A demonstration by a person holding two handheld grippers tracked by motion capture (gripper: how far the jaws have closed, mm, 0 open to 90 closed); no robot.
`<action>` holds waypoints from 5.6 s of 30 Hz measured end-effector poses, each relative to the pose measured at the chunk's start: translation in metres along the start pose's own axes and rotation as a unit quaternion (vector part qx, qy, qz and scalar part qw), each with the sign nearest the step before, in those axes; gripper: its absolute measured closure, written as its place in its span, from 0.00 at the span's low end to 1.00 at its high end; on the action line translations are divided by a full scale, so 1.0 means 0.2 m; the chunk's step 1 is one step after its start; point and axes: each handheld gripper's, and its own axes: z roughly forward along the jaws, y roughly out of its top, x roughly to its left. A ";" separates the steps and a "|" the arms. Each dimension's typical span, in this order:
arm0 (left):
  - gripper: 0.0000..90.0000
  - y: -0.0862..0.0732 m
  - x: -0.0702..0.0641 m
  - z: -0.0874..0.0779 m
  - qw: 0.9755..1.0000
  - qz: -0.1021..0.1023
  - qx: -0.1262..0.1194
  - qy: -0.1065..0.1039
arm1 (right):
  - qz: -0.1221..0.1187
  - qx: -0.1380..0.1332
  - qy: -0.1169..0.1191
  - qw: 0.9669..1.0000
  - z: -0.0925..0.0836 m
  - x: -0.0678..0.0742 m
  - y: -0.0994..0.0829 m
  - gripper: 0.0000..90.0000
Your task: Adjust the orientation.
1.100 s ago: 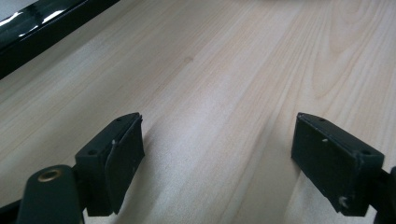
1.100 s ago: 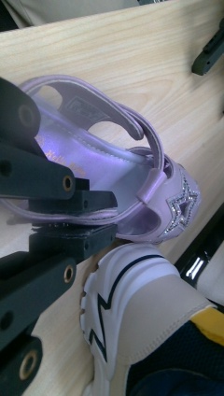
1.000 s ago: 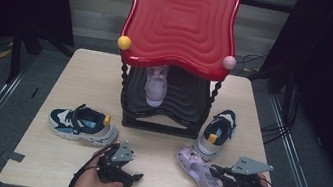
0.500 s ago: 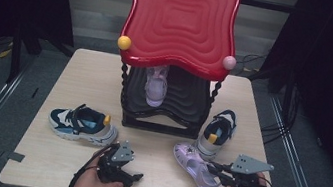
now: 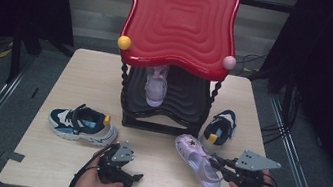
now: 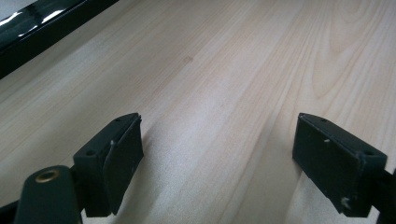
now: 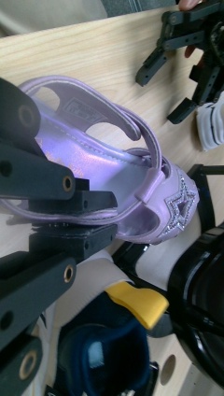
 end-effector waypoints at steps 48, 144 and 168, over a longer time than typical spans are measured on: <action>0.17 0.00 0.00 0.00 1.000 -0.004 0.001 0.002 | 0.020 -0.081 -0.142 0.986 0.15 0.02 0.45 0.93; 0.16 0.00 0.00 0.00 1.000 -0.003 0.002 0.002 | 0.055 -0.093 -0.331 0.937 0.83 -0.03 0.65 0.88; 0.16 0.00 0.00 0.00 1.000 -0.003 0.002 0.002 | 0.057 -0.118 -0.247 0.960 0.62 0.05 0.59 0.61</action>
